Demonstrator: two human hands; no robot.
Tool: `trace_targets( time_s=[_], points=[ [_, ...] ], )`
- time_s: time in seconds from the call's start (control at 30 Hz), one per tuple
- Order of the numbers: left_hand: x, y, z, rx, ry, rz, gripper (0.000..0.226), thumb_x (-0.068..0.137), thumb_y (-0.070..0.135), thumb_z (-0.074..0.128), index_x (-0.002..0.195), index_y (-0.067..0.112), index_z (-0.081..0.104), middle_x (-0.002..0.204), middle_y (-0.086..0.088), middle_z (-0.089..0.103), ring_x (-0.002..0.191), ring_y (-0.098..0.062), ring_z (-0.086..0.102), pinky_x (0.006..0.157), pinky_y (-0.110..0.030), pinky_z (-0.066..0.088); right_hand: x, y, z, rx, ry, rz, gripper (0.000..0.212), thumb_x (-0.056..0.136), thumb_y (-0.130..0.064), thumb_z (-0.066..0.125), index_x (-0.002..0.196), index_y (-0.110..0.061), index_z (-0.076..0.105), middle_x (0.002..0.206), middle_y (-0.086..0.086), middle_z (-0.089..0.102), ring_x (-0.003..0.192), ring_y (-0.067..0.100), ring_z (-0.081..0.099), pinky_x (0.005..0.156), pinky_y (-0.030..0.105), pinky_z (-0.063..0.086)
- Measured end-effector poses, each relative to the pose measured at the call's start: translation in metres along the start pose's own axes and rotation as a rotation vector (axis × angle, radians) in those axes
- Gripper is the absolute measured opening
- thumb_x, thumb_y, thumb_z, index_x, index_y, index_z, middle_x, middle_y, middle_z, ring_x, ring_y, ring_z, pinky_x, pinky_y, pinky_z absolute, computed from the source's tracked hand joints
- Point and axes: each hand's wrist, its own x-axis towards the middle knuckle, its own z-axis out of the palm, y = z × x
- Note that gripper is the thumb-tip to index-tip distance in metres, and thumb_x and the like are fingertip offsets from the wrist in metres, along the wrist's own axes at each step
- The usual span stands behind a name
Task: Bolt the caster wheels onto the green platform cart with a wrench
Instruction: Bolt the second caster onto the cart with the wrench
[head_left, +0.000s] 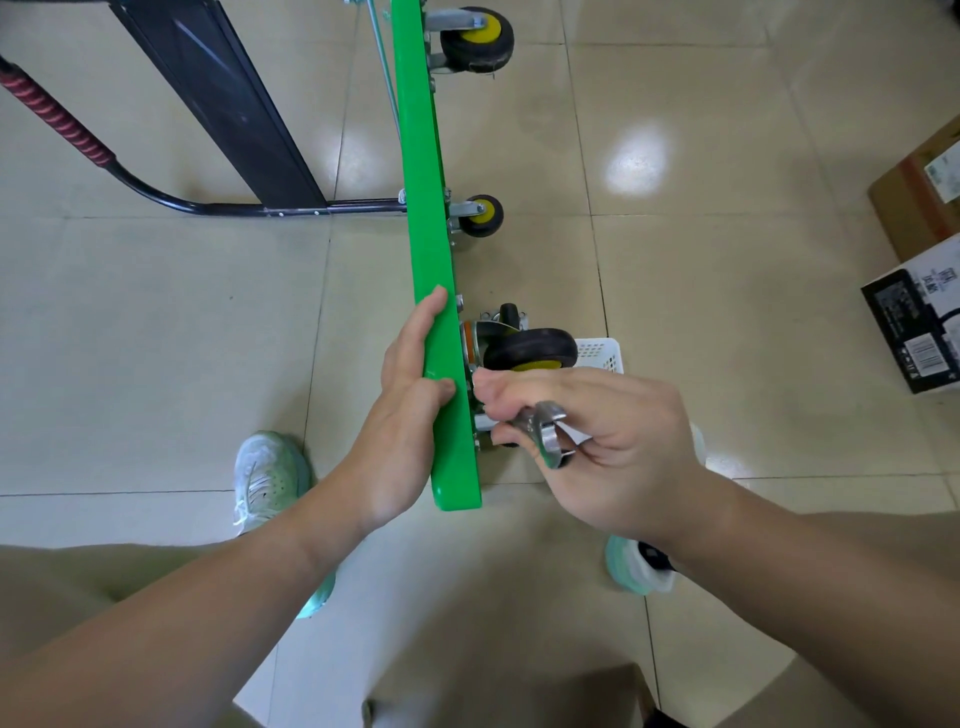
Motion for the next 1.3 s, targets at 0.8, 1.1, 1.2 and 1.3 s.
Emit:
trace_targets(
  time_s=[0.8, 1.1, 1.2, 1.3],
  points=[
    [-0.002, 0.006, 0.003, -0.018, 0.002, -0.041, 0.071, 0.07, 0.045, 0.052, 0.127, 0.084, 0.034, 0.162, -0.007, 0.036, 0.146, -0.029, 0.042, 0.124, -0.055, 0.03, 0.005, 0.004, 0.016, -0.006, -0.046, -0.061, 0.026, 0.098, -0.004, 0.048, 0.098, 0.003, 0.074, 0.104, 0.01, 0.074, 0.101, 0.02, 0.073, 0.082, 0.037, 0.06],
    [0.003, -0.008, 0.001, -0.033, 0.027, -0.014, 0.081, 0.072, 0.029, 0.046, 0.148, 0.055, 0.038, 0.161, 0.002, 0.038, 0.149, -0.021, 0.039, 0.12, -0.055, 0.034, 0.057, 0.005, 0.019, 0.256, -0.026, 0.423, 0.025, 0.081, -0.002, 0.071, 0.09, -0.024, 0.077, 0.082, -0.015, 0.072, 0.083, 0.008, 0.071, 0.087, 0.041, 0.059],
    [0.003, -0.006, 0.003, -0.072, 0.051, 0.01, 0.079, 0.069, 0.031, 0.047, 0.141, 0.065, 0.041, 0.162, 0.005, 0.037, 0.148, -0.019, 0.039, 0.119, -0.056, 0.036, 0.078, 0.011, 0.02, 0.387, -0.062, 0.63, 0.034, 0.085, 0.009, 0.069, 0.083, -0.025, 0.07, 0.08, -0.006, 0.072, 0.083, 0.01, 0.072, 0.089, 0.035, 0.059],
    [0.003, -0.005, 0.003, -0.045, 0.048, 0.03, 0.081, 0.067, 0.036, 0.047, 0.144, 0.06, 0.04, 0.162, 0.006, 0.035, 0.15, -0.015, 0.036, 0.122, -0.054, 0.033, 0.091, 0.018, 0.016, 0.395, -0.107, 0.723, 0.03, 0.088, 0.007, 0.068, 0.082, -0.023, 0.067, 0.076, -0.005, 0.073, 0.074, 0.005, 0.07, 0.075, 0.022, 0.059]
  ],
)
